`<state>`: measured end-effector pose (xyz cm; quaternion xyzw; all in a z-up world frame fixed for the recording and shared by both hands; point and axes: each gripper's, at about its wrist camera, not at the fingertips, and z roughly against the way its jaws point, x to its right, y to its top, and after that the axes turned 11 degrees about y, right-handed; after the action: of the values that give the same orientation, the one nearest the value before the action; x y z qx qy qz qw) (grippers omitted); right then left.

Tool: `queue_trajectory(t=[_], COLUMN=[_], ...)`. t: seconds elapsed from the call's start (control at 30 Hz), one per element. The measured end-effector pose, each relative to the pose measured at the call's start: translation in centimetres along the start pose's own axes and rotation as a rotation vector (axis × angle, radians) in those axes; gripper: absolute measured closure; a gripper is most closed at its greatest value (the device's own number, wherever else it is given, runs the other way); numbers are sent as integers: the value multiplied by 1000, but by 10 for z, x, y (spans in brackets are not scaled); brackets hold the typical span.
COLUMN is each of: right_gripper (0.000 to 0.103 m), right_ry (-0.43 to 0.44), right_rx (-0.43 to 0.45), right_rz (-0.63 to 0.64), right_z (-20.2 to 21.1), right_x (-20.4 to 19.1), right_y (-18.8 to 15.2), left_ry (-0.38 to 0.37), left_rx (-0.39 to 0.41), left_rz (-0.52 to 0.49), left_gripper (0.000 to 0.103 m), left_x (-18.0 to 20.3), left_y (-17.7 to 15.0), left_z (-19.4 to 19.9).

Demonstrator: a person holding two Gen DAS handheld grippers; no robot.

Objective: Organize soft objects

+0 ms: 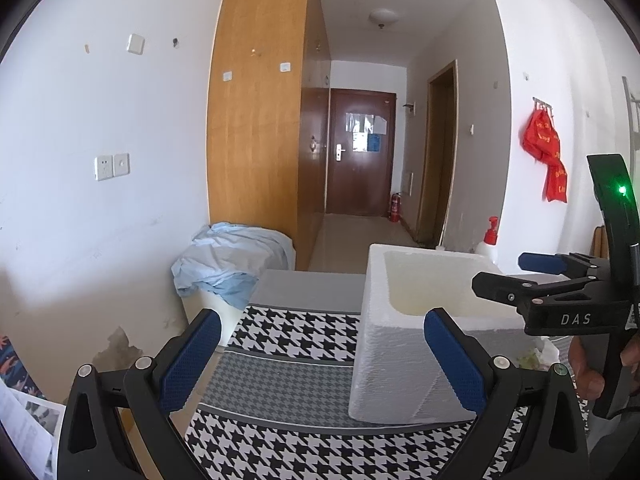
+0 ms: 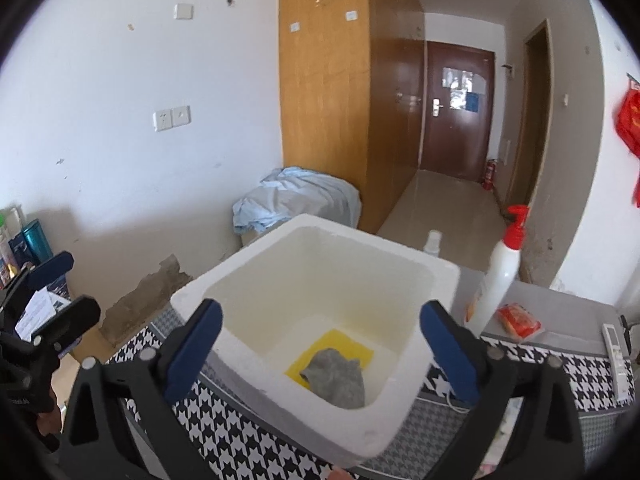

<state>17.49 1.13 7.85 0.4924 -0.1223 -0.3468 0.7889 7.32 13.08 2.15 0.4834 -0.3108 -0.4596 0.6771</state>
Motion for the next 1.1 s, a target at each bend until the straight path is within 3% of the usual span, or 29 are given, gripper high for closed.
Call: queue_trajectory(t=[0.43, 0.9, 1.1], right_gripper=[0, 0, 0], right_ry=[-6, -134, -163], right_rx=[50, 140, 124], right_rz=[-28, -57, -73], right_z=[29, 69, 79], right_x=[6, 26, 36], right_y=[-7, -22, -31], left_ry=[-38, -92, -118], left_rx=[18, 39, 49], left_rz=[-21, -50, -62], left_gripper=[1, 1, 1], left_x=[19, 48, 65], left_y=[3, 9, 10], left_z=[13, 28, 34])
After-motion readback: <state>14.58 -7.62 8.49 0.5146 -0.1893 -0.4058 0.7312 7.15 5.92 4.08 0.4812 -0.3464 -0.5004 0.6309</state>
